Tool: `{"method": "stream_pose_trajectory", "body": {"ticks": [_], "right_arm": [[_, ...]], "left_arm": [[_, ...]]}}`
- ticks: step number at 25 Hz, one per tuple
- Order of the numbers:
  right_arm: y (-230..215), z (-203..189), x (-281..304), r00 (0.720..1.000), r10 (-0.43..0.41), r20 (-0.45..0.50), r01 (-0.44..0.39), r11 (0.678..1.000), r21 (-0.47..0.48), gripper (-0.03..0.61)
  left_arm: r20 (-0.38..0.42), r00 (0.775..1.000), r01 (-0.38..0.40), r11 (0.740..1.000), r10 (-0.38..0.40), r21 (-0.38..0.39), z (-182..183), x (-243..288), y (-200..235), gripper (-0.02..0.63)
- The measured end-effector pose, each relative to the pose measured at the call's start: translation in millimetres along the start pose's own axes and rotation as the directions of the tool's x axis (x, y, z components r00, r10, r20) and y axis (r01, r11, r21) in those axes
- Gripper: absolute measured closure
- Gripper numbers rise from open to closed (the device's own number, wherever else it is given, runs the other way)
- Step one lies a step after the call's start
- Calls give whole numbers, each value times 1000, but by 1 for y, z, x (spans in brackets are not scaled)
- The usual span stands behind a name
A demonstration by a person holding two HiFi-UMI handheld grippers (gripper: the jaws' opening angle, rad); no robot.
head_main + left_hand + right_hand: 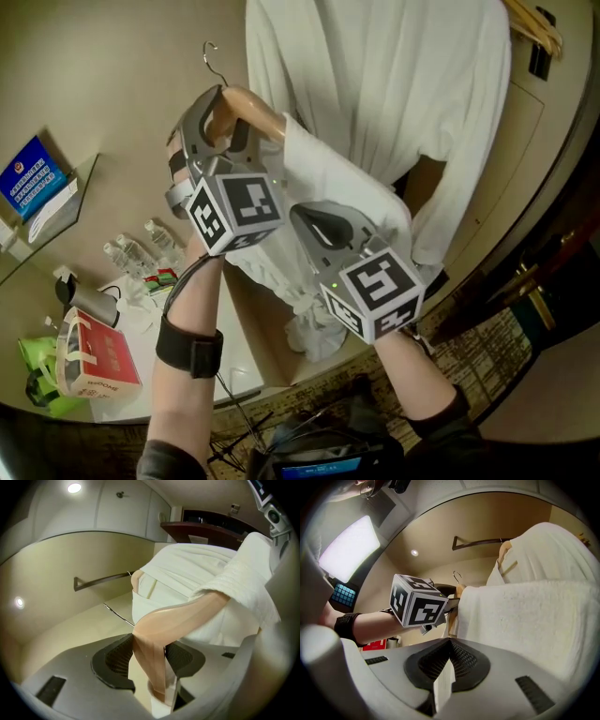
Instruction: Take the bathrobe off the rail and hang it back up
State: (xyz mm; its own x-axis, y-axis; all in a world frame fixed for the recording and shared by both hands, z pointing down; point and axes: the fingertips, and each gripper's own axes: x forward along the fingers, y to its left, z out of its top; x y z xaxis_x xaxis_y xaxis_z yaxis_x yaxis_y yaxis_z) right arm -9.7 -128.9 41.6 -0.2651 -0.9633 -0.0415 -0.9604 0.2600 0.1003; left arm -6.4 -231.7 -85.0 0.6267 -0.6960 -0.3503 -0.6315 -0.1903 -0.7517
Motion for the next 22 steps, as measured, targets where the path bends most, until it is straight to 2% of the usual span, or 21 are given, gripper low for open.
{"method": "stream_pose_trajectory", "body": {"ticks": [4, 10, 15, 22], "right_arm": [[8, -44, -3, 997, 8, -72, -5, 999, 47, 563], [17, -124, -5, 984, 17, -179, 0, 995, 99, 561], [16, -190, -10, 965, 26, -260, 18, 986, 167, 563], [14, -284, -16, 925, 59, -376, 34, 971, 235, 561]], "left_arm": [[-42, 999, -7, 999, 5, -41, -23, -19, -29, 402], [-135, 990, 44, 998, -51, -54, -76, -42, -88, 402], [-211, 973, 84, 994, -96, -68, -116, -60, -143, 402], [-313, 942, 93, 990, -121, -104, -184, -94, -223, 402]]}}
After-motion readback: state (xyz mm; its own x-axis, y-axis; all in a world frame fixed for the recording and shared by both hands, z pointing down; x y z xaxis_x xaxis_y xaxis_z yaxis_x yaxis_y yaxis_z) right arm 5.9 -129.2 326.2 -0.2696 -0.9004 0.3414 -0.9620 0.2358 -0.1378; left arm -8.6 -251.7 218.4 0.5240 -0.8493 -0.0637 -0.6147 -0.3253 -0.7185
